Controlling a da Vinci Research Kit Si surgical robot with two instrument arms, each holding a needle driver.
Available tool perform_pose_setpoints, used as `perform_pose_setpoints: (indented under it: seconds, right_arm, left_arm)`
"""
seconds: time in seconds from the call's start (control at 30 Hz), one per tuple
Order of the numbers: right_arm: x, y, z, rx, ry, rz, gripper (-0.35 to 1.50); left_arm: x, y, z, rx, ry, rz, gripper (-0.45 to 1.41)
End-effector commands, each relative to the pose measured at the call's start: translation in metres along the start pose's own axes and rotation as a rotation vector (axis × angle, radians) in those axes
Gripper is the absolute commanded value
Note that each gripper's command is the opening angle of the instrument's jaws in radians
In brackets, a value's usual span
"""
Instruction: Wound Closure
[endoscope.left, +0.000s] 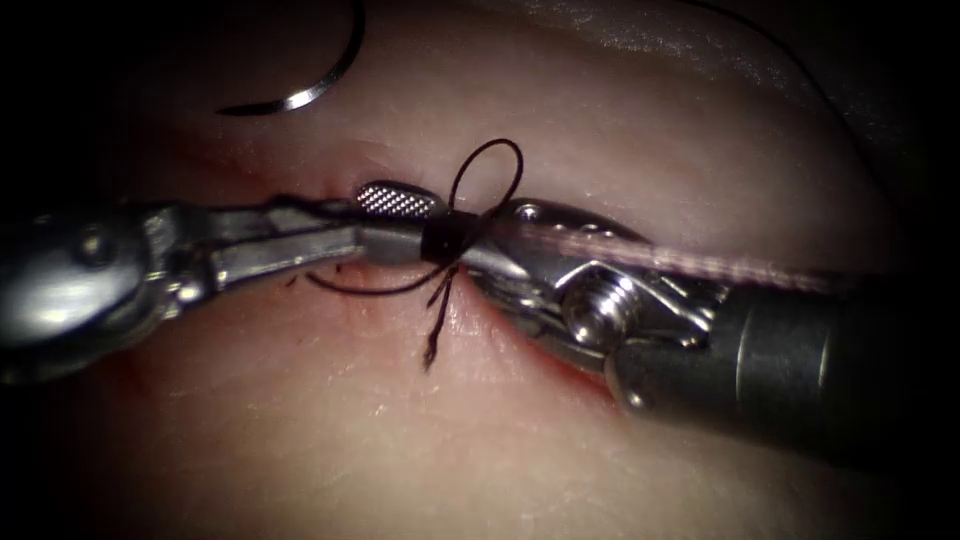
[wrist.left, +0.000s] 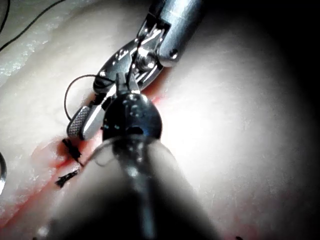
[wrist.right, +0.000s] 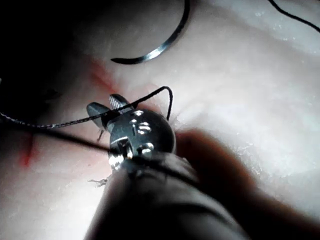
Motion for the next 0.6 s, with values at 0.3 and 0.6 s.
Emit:
perform_pose_setpoints:
  seconds: [0.3,0.6]
  right_arm:
    - [0.0007,0.0018,0.0003,0.212,0.114,0.200,0.76]
    - [0.0014,0.0012,0.0002,0.393,0.100,0.241,0.71]
  left_arm:
    - [-0.0031,-0.0009,0.0017,0.003,-0.037,0.008,-0.45]
    - [-0.0059,-0.0038,0.0041,0.011,-0.042,-0.019,-0.45]
